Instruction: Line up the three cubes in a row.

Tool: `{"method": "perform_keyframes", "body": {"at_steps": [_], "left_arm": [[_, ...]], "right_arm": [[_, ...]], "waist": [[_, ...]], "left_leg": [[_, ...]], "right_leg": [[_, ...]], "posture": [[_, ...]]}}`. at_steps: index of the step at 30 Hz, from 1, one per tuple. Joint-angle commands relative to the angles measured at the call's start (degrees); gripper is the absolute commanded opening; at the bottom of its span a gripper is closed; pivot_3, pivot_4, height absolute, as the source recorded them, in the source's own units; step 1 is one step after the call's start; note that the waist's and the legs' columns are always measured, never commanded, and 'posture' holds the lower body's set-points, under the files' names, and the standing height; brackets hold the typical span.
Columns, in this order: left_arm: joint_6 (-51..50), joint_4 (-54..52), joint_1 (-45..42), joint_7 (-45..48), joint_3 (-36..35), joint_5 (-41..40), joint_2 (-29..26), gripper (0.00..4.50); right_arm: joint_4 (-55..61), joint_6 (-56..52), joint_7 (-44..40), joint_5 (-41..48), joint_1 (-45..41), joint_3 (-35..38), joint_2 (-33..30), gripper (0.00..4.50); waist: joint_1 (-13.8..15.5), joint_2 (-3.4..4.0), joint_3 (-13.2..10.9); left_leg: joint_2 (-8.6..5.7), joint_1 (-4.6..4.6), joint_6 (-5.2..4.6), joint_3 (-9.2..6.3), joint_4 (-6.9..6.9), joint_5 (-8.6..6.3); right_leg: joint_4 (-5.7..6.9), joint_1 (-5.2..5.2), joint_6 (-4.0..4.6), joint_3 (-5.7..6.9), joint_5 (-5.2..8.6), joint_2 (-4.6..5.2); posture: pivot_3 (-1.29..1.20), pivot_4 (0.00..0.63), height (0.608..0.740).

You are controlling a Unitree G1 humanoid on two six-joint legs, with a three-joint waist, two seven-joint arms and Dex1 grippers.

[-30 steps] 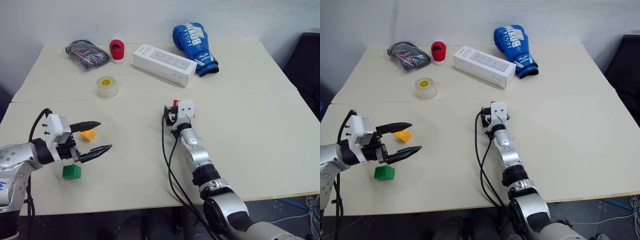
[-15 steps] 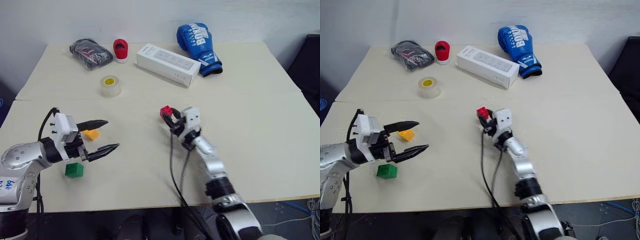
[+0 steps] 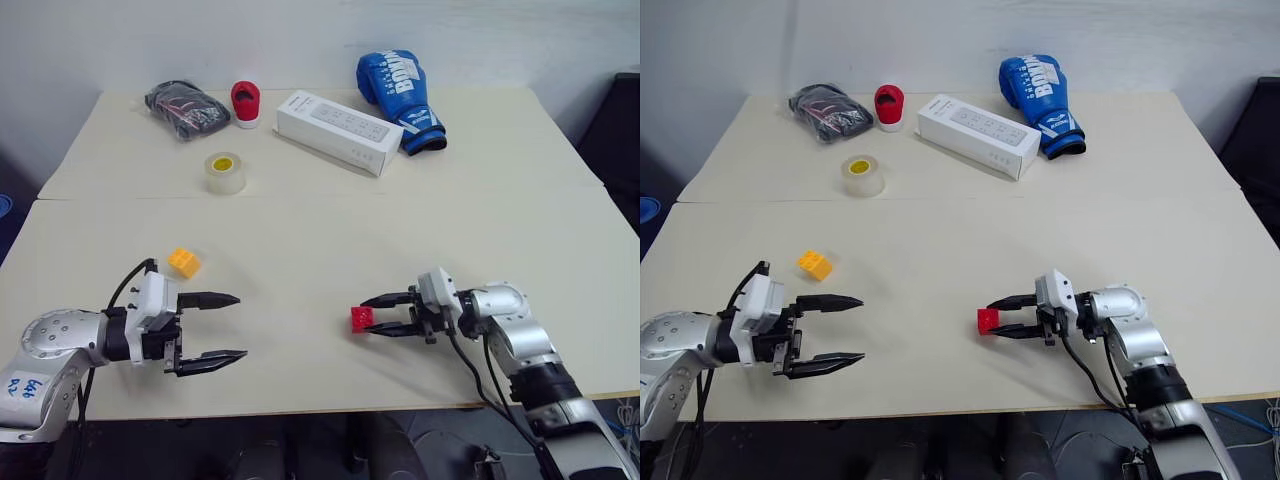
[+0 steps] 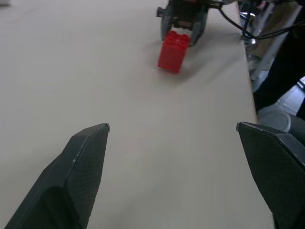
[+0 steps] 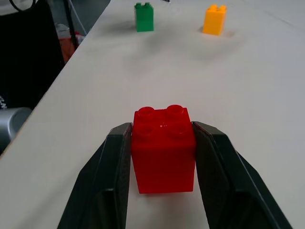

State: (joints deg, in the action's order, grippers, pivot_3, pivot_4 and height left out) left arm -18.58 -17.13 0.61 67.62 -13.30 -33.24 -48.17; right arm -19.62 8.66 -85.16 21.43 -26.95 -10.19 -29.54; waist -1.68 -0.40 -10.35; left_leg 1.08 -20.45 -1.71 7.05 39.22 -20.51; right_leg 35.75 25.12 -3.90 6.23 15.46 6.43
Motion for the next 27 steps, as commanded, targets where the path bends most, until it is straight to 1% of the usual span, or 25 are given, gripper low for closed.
{"method": "perform_keyframes", "body": {"at_steps": [1, 5, 8, 11, 13, 14, 17, 20, 21, 23, 25, 27], "left_arm": [[1.4, 0.8, -2.3, 0.0, -1.3, 0.1, -0.6, 4.50], [0.9, 0.2, -2.0, -0.2, -2.0, -0.1, -0.9, 4.50], [0.7, -0.4, -0.9, -1.2, -3.4, -0.2, -1.1, 4.50], [-0.6, -0.1, -0.3, -2.6, -6.4, -1.5, -1.3, 4.50], [-1.7, 0.3, -0.1, -3.5, -9.2, -2.3, -1.7, 4.50], [-3.7, 0.4, -0.1, -4.9, -11.6, -3.6, -1.9, 4.50], [-7.0, 0.7, 1.3, -6.7, -16.9, -5.8, -2.3, 4.50], [-6.9, 2.6, 7.0, -4.8, -23.7, -4.4, -3.4, 4.50], [-6.2, 4.1, 9.1, -4.1, -26.4, -3.6, -3.6, 4.50], [-5.1, 8.6, 13.8, -3.0, -31.6, -1.8, -4.0, 4.50], [-2.4, 15.5, 18.8, -0.8, -36.8, 0.9, -4.9, 4.50], [0.3, 21.5, 21.9, 0.8, -39.9, 2.8, -5.9, 4.50]], "right_arm": [[-5.2, 2.8, -3.5, -0.9, -3.7, -0.4, 1.8, 1.44], [-11.2, 5.6, -6.6, -1.4, -6.4, 0.0, 2.6, 1.44], [-12.4, 4.9, -7.3, -0.1, -7.6, -0.4, 3.0, 1.44], [-12.8, 2.3, -7.2, 0.4, -8.5, -0.3, 3.7, 1.44], [-12.1, 2.0, -7.1, 1.3, -8.6, 0.2, 4.2, 2.18], [-11.1, 2.4, -7.2, 1.8, -8.5, 0.7, 4.0, 2.43], [-7.7, 2.1, -7.3, 3.1, -7.9, 1.2, 2.6, 3.43], [-3.0, 1.4, -6.5, 4.8, -5.9, 3.6, -0.1, 4.38], [-1.0, 1.3, -6.0, 5.5, -4.6, 4.6, -1.1, 4.48], [3.0, 2.2, -4.0, 6.3, -1.5, 6.8, -2.5, 4.48], [7.1, 4.8, -2.4, 8.4, 2.3, 9.8, -1.8, 4.48], [10.3, 6.0, -2.0, 10.1, 5.7, 11.8, -1.1, 4.48]], "waist": [[0.2, 0.00, 0.0], [0.1, 0.00, 0.0], [0.0, 0.00, 0.0], [0.0, 0.00, 0.0], [0.0, 0.00, 0.0], [0.0, 0.01, 0.0], [-0.1, 0.02, 0.0], [-0.1, 0.04, 0.0], [-0.1, 0.05, 0.0], [0.0, 0.05, 0.0], [0.0, 0.04, 0.0], [0.0, 0.03, 0.0]], "left_leg": [[0.00, 0.00, 0.01, -0.04, 0.00, 0.01], [-0.01, -0.02, -0.01, -0.08, -0.01, -0.02], [-0.01, 0.01, -0.01, -0.09, 0.00, -0.02], [0.00, 0.05, 0.00, -0.13, 0.00, -0.01], [0.01, 0.05, 0.00, -0.14, 0.00, -0.01], [0.02, 0.05, 0.01, -0.15, 0.00, -0.02], [0.02, 0.04, 0.01, -0.16, -0.01, -0.02], [0.02, 0.05, 0.04, -0.16, -0.03, -0.04], [0.02, 0.05, 0.04, -0.16, -0.05, -0.05], [0.03, 0.03, 0.04, -0.19, -0.06, -0.06], [0.05, 0.03, 0.04, -0.21, -0.08, -0.09], [0.06, 0.04, 0.06, -0.22, -0.08, -0.12]], "right_leg": [[0.00, -0.02, 0.00, 0.03, 0.00, 0.01], [0.06, -0.06, 0.00, 0.06, 0.00, 0.03], [0.02, -0.13, 0.00, 0.08, 0.00, 0.04], [0.03, -0.18, 0.00, 0.10, 0.00, 0.05], [0.04, -0.18, 0.00, 0.11, 0.00, 0.05], [0.04, -0.18, 0.00, 0.11, 0.00, 0.05], [0.03, -0.17, 0.00, 0.12, 0.00, 0.06], [0.01, -0.17, 0.00, 0.12, 0.00, 0.06], [-0.03, -0.17, 0.00, 0.13, 0.00, 0.06], [-0.09, -0.18, 0.00, 0.17, 0.00, 0.06], [-0.14, -0.19, 0.02, 0.22, 0.01, 0.06], [-0.21, -0.21, 0.05, 0.27, 0.03, 0.05]], "posture": [[0.00, 0.150, 0.740], [0.00, 0.150, 0.740], [0.00, 0.150, 0.740], [0.00, 0.150, 0.740], [0.00, 0.150, 0.740], [0.00, 0.150, 0.740], [0.00, 0.150, 0.740], [0.00, 0.150, 0.740], [0.00, 0.150, 0.740], [0.00, 0.150, 0.740], [0.00, 0.150, 0.740], [0.00, 0.150, 0.740]]}}
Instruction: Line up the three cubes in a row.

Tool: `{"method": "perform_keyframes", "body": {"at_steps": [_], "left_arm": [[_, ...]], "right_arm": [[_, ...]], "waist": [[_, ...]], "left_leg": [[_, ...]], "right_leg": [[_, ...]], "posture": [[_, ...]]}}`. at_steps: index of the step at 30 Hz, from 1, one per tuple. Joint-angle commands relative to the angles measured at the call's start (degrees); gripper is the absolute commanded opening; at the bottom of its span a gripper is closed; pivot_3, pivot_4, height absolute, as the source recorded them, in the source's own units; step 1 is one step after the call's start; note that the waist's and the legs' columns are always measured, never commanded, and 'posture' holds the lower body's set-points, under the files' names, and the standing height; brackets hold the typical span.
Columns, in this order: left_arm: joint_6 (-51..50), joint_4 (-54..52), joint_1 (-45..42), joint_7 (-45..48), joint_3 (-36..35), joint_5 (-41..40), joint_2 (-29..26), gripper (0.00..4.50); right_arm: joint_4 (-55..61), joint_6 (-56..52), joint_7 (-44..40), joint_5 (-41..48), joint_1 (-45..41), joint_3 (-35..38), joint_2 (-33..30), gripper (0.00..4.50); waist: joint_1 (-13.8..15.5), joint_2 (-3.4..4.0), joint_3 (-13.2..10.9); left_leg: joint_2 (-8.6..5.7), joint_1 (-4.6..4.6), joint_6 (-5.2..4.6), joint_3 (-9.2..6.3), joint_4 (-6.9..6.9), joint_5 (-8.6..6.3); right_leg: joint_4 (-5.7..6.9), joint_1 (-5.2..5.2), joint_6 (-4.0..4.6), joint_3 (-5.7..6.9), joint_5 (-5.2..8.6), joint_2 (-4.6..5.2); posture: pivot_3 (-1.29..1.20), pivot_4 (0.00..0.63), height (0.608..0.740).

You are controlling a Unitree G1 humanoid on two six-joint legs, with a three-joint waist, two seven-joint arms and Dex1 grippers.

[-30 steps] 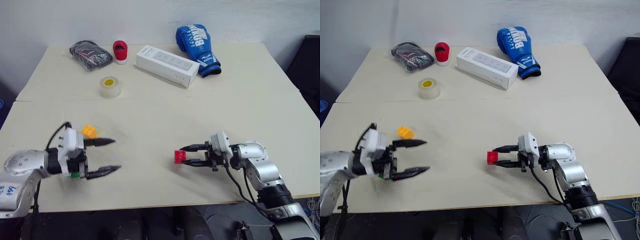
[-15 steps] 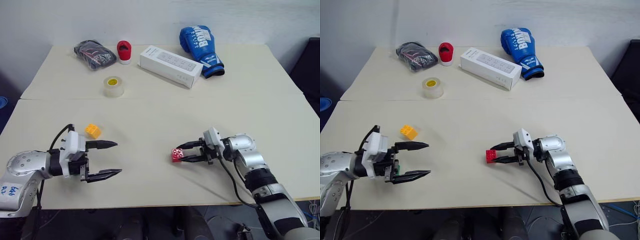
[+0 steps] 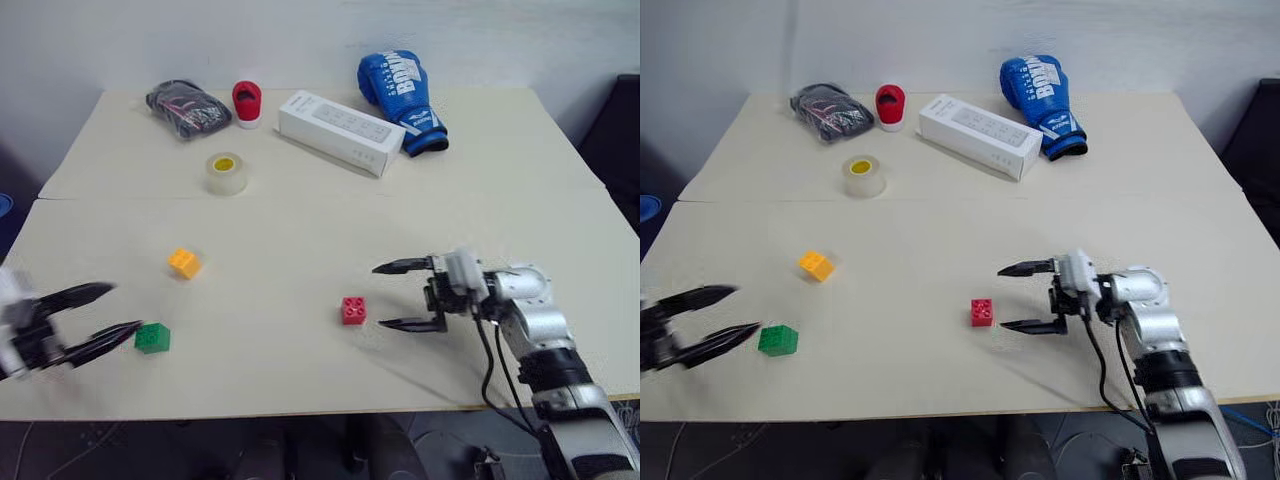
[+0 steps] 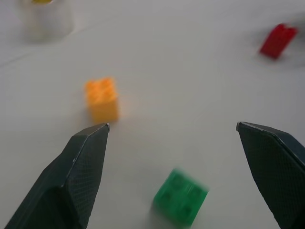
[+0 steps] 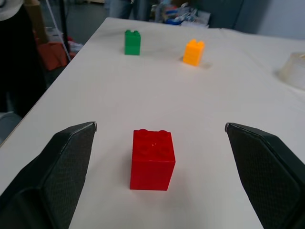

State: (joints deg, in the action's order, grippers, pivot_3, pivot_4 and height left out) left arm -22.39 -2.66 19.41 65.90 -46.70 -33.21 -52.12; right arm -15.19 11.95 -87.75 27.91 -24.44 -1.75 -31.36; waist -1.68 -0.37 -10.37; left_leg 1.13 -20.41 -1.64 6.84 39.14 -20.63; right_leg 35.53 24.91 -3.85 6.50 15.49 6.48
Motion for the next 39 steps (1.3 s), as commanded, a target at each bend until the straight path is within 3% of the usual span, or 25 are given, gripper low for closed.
{"method": "perform_keyframes", "body": {"at_steps": [1, 2, 4, 7, 11, 15, 20, 26, 29, 36, 39], "left_arm": [[5.4, 9.9, 4.4, 2.9, -7.7, 3.6, -2.5, 4.50], [6.6, 12.3, 5.1, 3.3, -8.4, 4.4, -3.0, 4.50], [8.6, 17.0, 5.3, 3.8, -9.2, 4.9, -3.6, 4.50], [11.7, 16.2, 5.7, 7.1, -6.4, 4.8, -2.7, 4.50], [10.8, 8.5, 2.6, 7.7, 0.3, 3.1, -1.4, 4.50], [15.7, 7.3, -4.3, 9.5, 10.7, 6.8, -2.3, 4.50], [26.5, 17.8, -18.0, 13.3, 23.6, 13.5, -3.1, 4.50], [35.6, 29.6, -26.5, 19.1, 31.6, 17.8, -4.3, 4.50], [36.7, 32.2, -29.4, 20.3, 33.1, 17.4, -4.0, 3.88], [34.6, 28.5, -30.2, 22.6, 34.5, 15.1, -4.5, 1.68], [31.8, 23.4, -29.6, 21.9, 35.2, 14.1, -4.5, 1.52]], "right_arm": [[8.3, -0.8, 0.6, 4.8, 5.3, 3.5, -0.8, 4.48], [11.5, -7.7, -1.5, 7.8, 7.5, 2.2, -4.6, 4.48], [13.0, -9.1, -0.3, 8.7, 10.2, 3.5, -4.7, 4.48], [13.5, -2.7, -0.4, 6.6, 13.2, 4.6, -3.3, 4.48], [15.5, -2.0, 0.9, 6.3, 14.3, 4.4, -2.4, 4.48], [15.5, -2.2, 1.7, 5.8, 13.6, 4.1, -1.9, 4.48], [17.5, -3.3, 3.0, 5.2, 14.4, 4.4, -2.8, 4.48], [20.3, -3.8, 5.2, 4.6, 17.6, 6.1, -4.4, 4.48], [21.2, -3.6, 6.4, 4.4, 18.7, 6.4, -4.8, 4.50], [22.3, -2.9, 8.3, 4.2, 21.7, 7.7, -5.6, 4.50], [22.3, -2.7, 8.7, 4.2, 22.8, 8.8, -6.1, 4.50]], "waist": [[0.0, 0.01, 0.0], [0.1, 0.01, 0.0], [0.4, 0.04, 0.0], [0.6, -0.07, 0.0], [0.7, -0.01, 0.0], [0.7, 0.00, 0.0], [0.5, 0.01, 0.0], [0.0, 0.00, 0.0], [0.1, -0.02, 0.0], [0.2, -0.02, 0.0], [0.2, -0.02, 0.0]], "left_leg": [[0.00, 0.02, 0.00, 0.00, 0.00, -0.02], [0.00, 0.02, -0.01, 0.01, -0.01, -0.05], [-0.03, 0.02, -0.11, -0.01, -0.01, -0.19], [-0.04, 0.17, 0.14, -0.07, -0.01, -0.43], [-0.04, 0.20, 0.20, -0.11, -0.01, -0.49], [-0.04, 0.21, 0.23, -0.10, -0.01, -0.47], [-0.04, 0.21, -0.04, -0.05, -0.01, -0.30], [-0.02, 0.20, -0.11, 0.18, -0.01, -0.28], [-0.01, 0.20, -0.15, 0.26, 0.03, -0.28], [-0.01, 0.20, -0.19, 0.22, 0.06, -0.26], [-0.01, 0.21, -0.21, 0.22, 0.06, -0.25]], "right_leg": [[-0.01, -0.01, 0.00, 0.00, 0.00, 0.00], [-0.04, -0.01, 0.01, -0.01, 0.01, 0.01], [-0.10, 0.00, 0.02, -0.01, 0.01, 0.13], [-0.19, -0.22, 0.02, 0.03, 0.01, 0.18], [-0.22, -0.28, 0.02, 0.03, 0.01, 0.19], [-0.19, -0.28, 0.02, 0.03, 0.01, 0.18], [-0.14, -0.26, 0.02, 0.09, 0.01, 0.12], [0.05, -0.25, 0.00, 0.37, 0.00, 0.10], [0.03, -0.24, -0.01, 0.54, 0.00, 0.11], [0.05, -0.27, -0.02, 0.55, -0.01, 0.14], [0.05, -0.29, -0.03, 0.54, -0.02, 0.16]], "posture": [[0.00, 0.150, 0.740], [0.00, 0.150, 0.740], [0.00, 0.150, 0.740], [0.00, 0.150, 0.740], [0.00, 0.150, 0.740], [0.00, 0.150, 0.740], [0.00, 0.150, 0.740], [0.00, 0.150, 0.740], [0.00, 0.150, 0.740], [0.00, 0.150, 0.740], [0.00, 0.150, 0.740]]}}
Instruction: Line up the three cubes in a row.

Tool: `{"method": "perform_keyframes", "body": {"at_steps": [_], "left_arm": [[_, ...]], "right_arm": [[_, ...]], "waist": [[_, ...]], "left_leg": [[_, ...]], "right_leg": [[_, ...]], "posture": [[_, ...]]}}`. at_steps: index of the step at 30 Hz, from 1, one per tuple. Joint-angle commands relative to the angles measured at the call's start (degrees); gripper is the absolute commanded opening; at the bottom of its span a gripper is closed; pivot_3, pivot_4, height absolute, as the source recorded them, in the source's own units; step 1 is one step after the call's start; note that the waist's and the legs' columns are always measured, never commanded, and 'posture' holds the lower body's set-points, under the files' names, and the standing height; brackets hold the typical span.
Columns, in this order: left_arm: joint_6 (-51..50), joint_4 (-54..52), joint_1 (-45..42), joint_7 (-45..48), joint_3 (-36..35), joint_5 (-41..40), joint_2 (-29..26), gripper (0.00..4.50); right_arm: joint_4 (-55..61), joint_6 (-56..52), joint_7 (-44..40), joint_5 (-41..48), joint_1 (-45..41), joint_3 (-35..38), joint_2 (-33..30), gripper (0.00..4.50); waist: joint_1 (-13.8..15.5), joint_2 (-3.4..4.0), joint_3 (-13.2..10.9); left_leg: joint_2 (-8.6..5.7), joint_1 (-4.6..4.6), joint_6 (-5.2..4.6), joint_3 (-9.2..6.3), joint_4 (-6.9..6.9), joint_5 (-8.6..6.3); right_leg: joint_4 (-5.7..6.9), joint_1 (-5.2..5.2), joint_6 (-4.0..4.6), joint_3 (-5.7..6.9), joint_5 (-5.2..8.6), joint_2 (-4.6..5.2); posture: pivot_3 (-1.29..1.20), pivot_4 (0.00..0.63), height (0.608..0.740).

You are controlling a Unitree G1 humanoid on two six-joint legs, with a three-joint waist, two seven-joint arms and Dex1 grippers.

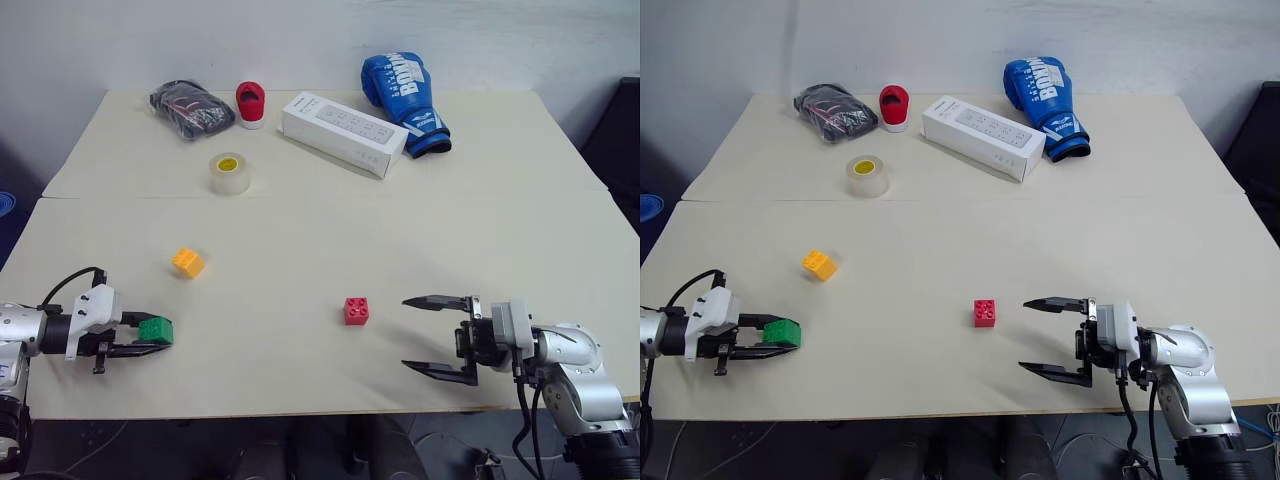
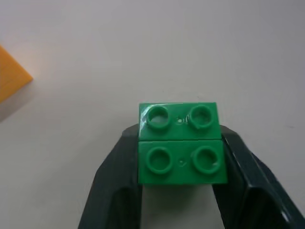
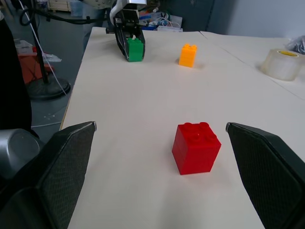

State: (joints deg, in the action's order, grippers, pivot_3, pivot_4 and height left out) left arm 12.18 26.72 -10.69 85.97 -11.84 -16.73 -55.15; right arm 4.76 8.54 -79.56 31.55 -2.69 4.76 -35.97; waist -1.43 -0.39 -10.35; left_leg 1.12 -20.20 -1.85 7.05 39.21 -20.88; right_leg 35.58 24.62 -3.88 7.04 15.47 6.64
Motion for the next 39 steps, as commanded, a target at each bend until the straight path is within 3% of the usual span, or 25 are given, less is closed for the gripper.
{"method": "perform_keyframes", "body": {"at_steps": [1, 5, 10, 13, 18, 29, 35, 39], "left_arm": [[-4.6, -8.8, 0.7, 1.3, 0.8, -2.9, -1.2, 1.52], [-16.3, -26.8, -3.8, -6.3, 8.3, -2.1, 3.2, 1.52], [-30.0, -36.6, -12.3, -15.6, 19.7, 4.6, 9.9, 1.52], [-36.4, -37.4, -16.6, -18.4, 25.4, 7.2, 13.3, 1.52], [-37.9, -34.3, -20.3, -21.7, 32.6, 13.3, 17.2, 1.52], [-39.7, -32.6, -22.7, -23.1, 37.2, 16.5, 21.0, 1.52], [-36.9, -33.5, -22.4, -22.2, 33.2, 13.4, 20.7, 3.38], [-32.3, -34.9, -18.8, -20.3, 26.9, 9.7, 16.9, 3.38]], "right_arm": [[2.3, 0.8, 0.7, 0.6, 1.5, 2.9, -1.7, 4.50], [1.5, 1.2, 2.4, 0.4, 3.4, 6.2, -3.0, 4.50], [5.7, -1.7, 6.5, 1.8, 5.4, 7.7, -2.6, 4.50], [7.1, -2.1, 7.7, 1.7, 6.4, 7.8, -2.3, 4.50], [9.2, -2.1, 9.3, 1.3, 8.2, 7.7, -1.8, 4.50], [11.1, -1.9, 12.1, 0.5, 9.0, 6.3, -1.0, 4.50], [10.2, -1.4, 12.6, 0.1, 8.2, 5.7, -0.9, 4.50], [9.7, -1.2, 12.7, 0.1, 7.7, 5.6, -1.0, 4.50]], "waist": [[0.1, 0.00, 0.0], [1.1, 0.01, 0.0], [1.9, 0.01, 0.0], [1.8, 0.00, 0.0], [1.7, 0.00, 0.0], [3.0, 0.00, 0.0], [2.8, 0.00, 0.0], [2.7, 0.00, 0.0]], "left_leg": [[0.00, 0.00, 0.00, 0.00, 0.00, 0.00], [-0.04, 0.00, -0.02, -0.05, 0.01, 0.01], [-0.14, 0.00, -0.09, -0.05, 0.07, 0.07], [-0.13, 0.01, -0.07, 0.01, 0.07, 0.10], [-0.11, 0.02, -0.09, 0.02, 0.07, 0.14], [-0.14, -0.02, -0.24, -0.11, 0.50, 0.10], [-0.12, -0.07, -0.24, -0.14, 0.56, 0.09], [-0.09, -0.08, -0.23, -0.14, 0.58, 0.08]], "right_leg": [[0.00, 0.00, 0.00, 0.00, 0.00, 0.00], [-0.02, -0.05, -0.05, -0.02, -0.03, 0.02], [0.02, -0.11, -0.16, -0.09, -0.09, -0.01], [0.03, -0.10, -0.17, -0.13, -0.09, -0.12], [0.01, -0.10, -0.16, -0.15, -0.09, -0.17], [-0.05, -0.22, -0.17, -0.14, -0.09, -0.01], [-0.02, -0.20, -0.17, -0.12, -0.09, -0.02], [-0.03, -0.19, -0.17, -0.11, -0.09, -0.02]], "posture": [[0.00, 0.150, 0.740], [0.00, 0.150, 0.740], [0.00, 0.150, 0.740], [0.00, 0.150, 0.740], [0.00, 0.150, 0.740], [0.00, 0.150, 0.740], [0.00, 0.150, 0.740], [0.00, 0.150, 0.740]]}}
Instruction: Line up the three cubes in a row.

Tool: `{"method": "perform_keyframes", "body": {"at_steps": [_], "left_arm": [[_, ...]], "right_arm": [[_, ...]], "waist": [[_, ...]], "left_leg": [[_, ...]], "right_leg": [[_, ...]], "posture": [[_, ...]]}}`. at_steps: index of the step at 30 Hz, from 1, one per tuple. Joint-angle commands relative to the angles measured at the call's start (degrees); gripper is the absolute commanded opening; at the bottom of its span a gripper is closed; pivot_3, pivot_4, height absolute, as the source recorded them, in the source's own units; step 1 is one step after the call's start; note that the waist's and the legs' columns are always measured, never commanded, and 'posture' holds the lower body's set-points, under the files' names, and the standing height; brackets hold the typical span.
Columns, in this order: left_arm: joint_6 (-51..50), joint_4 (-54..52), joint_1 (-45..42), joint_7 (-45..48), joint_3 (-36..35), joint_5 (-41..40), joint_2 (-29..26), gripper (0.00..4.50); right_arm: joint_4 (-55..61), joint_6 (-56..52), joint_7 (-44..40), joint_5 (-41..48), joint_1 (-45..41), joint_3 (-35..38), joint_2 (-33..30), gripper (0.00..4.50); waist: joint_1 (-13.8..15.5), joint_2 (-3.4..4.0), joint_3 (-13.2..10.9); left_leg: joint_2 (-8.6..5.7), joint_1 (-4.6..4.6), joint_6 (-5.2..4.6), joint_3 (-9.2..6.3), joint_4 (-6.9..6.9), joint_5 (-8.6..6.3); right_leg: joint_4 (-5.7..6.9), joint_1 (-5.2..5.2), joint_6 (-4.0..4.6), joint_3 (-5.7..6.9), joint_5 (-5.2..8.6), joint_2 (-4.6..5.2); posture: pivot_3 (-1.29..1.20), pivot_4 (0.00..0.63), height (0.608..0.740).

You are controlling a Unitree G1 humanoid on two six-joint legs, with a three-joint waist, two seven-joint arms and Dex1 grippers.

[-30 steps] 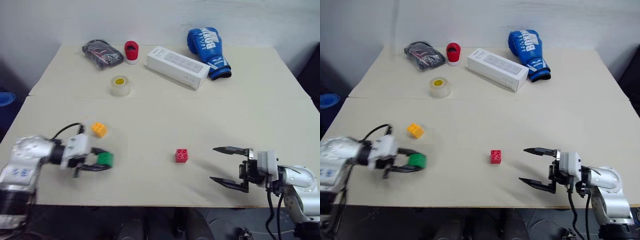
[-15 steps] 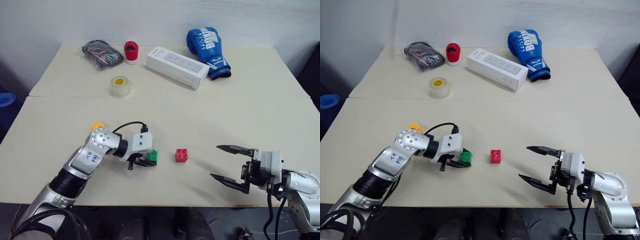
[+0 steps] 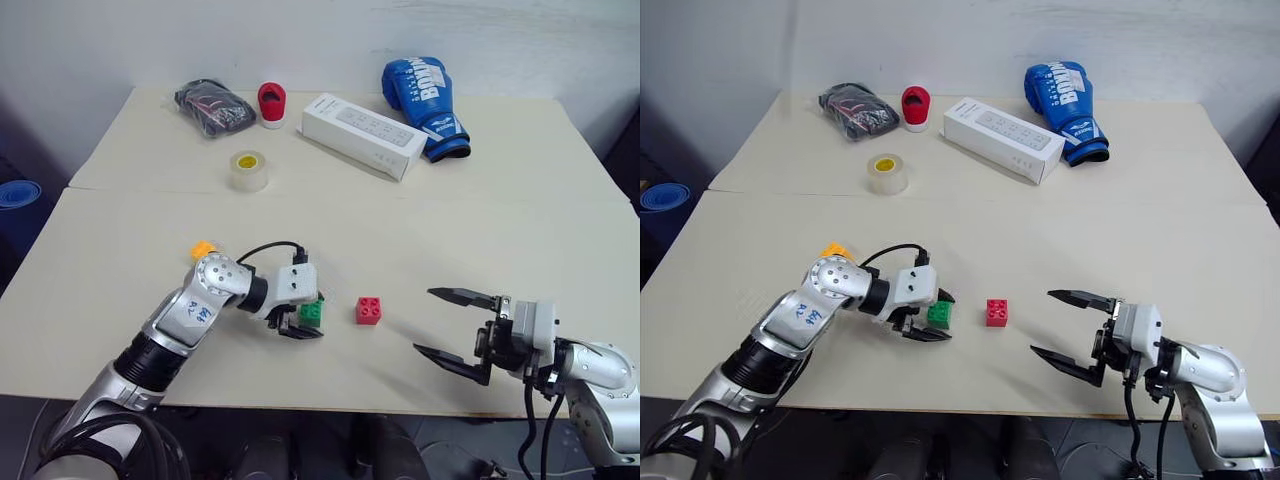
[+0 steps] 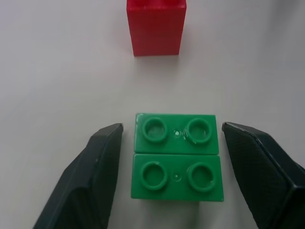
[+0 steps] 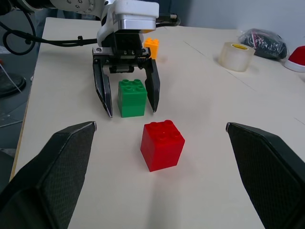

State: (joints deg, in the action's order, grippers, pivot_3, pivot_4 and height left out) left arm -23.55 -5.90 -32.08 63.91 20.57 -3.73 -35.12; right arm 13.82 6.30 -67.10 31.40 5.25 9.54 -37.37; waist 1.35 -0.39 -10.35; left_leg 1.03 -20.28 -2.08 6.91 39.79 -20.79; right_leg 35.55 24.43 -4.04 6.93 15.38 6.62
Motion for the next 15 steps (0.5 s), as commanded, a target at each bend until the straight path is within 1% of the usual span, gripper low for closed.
{"method": "perform_keyframes", "body": {"at_steps": [1, 4, 6, 8, 10, 11, 12, 15], "left_arm": [[4.5, -3.1, 4.6, 2.5, -8.7, -5.1, -5.1, 3.38], [6.4, -5.0, 9.0, 4.7, -14.2, -9.0, -8.9, 3.38], [7.6, -5.8, 12.8, 5.7, -19.0, -11.8, -11.1, 3.38], [12.9, -3.2, 21.1, 6.7, -30.5, -15.3, -12.8, 3.38], [17.1, 0.8, 27.7, 4.3, -40.1, -17.7, -11.4, 3.38], [17.5, 1.8, 29.5, 3.3, -42.3, -18.2, -10.9, 3.38], [19.0, 4.1, 32.8, 1.8, -46.0, -18.6, -9.6, 3.38], [21.8, 9.0, 41.6, -3.0, -56.2, -19.7, -6.0, 3.91]], "right_arm": [[0.6, 1.1, 0.3, 0.3, -0.3, 0.8, 0.4, 4.50], [0.0, 1.5, 0.1, 0.4, -0.3, 1.0, 0.4, 4.50], [-0.8, 1.8, -0.2, 0.3, -0.6, 0.9, 0.4, 4.50], [-2.1, 1.9, -0.6, 0.4, -2.6, 0.2, 0.6, 4.50], [-3.4, 2.1, -1.4, 0.8, -4.3, -0.4, 1.0, 4.50], [-3.8, 2.2, -1.8, 0.9, -4.7, -0.6, 1.1, 4.50], [-4.2, 2.3, -2.1, 1.1, -5.4, -1.0, 1.6, 4.50], [-4.1, 1.8, -2.2, 1.8, -7.1, -1.9, 3.3, 4.50]], "waist": [[-0.4, 0.00, 0.0], [-1.0, 0.01, 0.0], [-1.1, 0.01, 0.0], [-1.3, 0.02, 0.0], [-1.9, 0.02, 0.0], [-2.0, 0.02, 0.0], [-1.8, 0.02, 0.0], [-1.6, 0.04, 0.0]], "left_leg": [[0.02, 0.01, 0.01, 0.00, 0.00, -0.01], [0.14, 0.01, 0.11, 0.00, -0.01, -0.05], [0.14, 0.01, 0.11, -0.01, 0.00, -0.05], [0.13, 0.01, 0.09, -0.03, 0.01, -0.07], [0.17, 0.03, 0.13, -0.02, -0.01, -0.12], [0.20, 0.04, 0.15, -0.02, -0.01, -0.13], [0.24, 0.04, 0.18, -0.03, -0.02, -0.14], [0.25, 0.07, 0.20, -0.03, -0.02, -0.18]], "right_leg": [[0.00, 0.01, 0.00, 0.00, 0.00, -0.01], [0.03, 0.05, 0.10, 0.07, 0.05, -0.05], [0.01, 0.02, 0.10, 0.08, 0.05, -0.04], [-0.01, 0.01, 0.09, 0.08, 0.05, 0.00], [-0.02, 0.04, 0.10, 0.04, 0.06, 0.01], [-0.02, 0.04, 0.14, 0.06, 0.08, 0.00], [-0.01, 0.05, 0.19, 0.10, 0.11, -0.01], [-0.01, 0.04, 0.20, 0.11, 0.12, -0.01]], "posture": [[0.00, 0.150, 0.740], [0.00, 0.150, 0.740], [0.00, 0.150, 0.740], [0.00, 0.150, 0.740], [0.00, 0.150, 0.740], [0.00, 0.150, 0.740], [0.00, 0.150, 0.740], [0.00, 0.150, 0.740]]}}
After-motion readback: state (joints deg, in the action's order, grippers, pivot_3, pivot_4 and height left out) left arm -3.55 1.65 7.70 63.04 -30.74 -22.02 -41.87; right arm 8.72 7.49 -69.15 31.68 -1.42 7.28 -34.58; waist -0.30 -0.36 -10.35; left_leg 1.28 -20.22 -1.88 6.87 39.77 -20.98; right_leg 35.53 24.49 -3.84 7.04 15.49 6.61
